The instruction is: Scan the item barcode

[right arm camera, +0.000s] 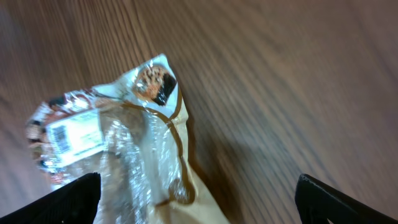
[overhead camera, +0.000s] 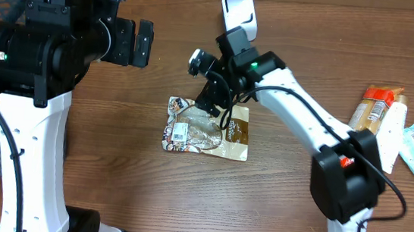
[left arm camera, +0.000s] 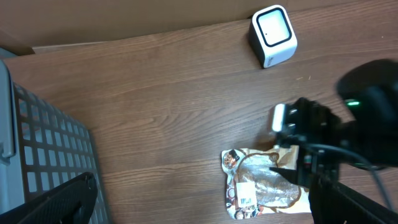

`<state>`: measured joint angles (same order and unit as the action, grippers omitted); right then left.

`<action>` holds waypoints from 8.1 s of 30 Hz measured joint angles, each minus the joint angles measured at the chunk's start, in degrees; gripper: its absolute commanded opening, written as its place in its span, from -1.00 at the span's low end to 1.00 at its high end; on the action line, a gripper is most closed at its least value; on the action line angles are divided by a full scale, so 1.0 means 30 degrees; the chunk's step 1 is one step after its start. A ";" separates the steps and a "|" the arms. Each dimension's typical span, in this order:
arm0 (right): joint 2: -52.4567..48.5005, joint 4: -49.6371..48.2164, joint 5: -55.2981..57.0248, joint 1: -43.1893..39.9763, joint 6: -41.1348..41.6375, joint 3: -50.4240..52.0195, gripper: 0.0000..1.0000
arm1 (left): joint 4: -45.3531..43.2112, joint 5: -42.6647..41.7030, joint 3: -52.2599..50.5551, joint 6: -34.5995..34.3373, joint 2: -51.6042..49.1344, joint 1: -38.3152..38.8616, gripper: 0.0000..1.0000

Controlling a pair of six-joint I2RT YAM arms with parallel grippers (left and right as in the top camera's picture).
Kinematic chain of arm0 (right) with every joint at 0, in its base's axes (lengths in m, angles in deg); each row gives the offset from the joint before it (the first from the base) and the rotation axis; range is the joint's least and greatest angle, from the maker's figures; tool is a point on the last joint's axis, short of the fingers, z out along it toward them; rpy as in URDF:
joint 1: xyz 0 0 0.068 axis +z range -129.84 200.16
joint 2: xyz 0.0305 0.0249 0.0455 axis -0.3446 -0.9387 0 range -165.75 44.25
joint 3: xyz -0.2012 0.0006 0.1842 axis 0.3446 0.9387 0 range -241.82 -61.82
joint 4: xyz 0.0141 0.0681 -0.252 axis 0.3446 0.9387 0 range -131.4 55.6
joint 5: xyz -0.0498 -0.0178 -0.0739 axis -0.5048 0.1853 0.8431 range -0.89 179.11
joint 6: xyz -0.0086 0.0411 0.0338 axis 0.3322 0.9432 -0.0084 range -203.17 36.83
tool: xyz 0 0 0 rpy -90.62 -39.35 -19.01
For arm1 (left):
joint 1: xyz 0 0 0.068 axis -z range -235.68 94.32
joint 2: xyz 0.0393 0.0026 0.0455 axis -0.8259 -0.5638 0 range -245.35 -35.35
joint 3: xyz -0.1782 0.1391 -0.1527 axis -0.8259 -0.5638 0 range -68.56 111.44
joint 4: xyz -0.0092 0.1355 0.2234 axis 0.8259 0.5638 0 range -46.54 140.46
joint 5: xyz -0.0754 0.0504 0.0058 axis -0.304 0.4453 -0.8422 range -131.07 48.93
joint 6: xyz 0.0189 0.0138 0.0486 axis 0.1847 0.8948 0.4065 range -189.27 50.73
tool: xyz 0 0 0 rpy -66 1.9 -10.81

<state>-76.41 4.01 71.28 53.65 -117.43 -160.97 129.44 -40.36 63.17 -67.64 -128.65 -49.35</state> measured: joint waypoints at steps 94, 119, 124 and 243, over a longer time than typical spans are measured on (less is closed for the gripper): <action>-0.2412 -1.4957 -0.8867 -0.2011 2.5500 0.8663 -0.91 | 0.0000 0.0000 0.0000 0.0000 0.0000 0.0000 0.99; 0.8225 -0.9078 -1.1825 -0.4969 1.7449 0.9114 -0.93 | 0.0000 0.0000 0.0000 0.0000 0.0000 0.0000 0.99; 1.0630 -0.7548 -1.2633 -0.5100 1.5562 0.9092 -0.93 | 0.0000 0.0000 0.0000 0.0000 0.0000 0.0000 0.99; 1.3107 0.4306 0.5712 -0.4605 1.0433 0.3606 -0.93 | 0.0000 0.0000 0.0000 0.0000 0.0000 0.0000 0.99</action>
<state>-37.09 16.93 88.42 39.84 -86.13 -150.16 129.44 -40.36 63.17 -67.64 -128.65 -49.35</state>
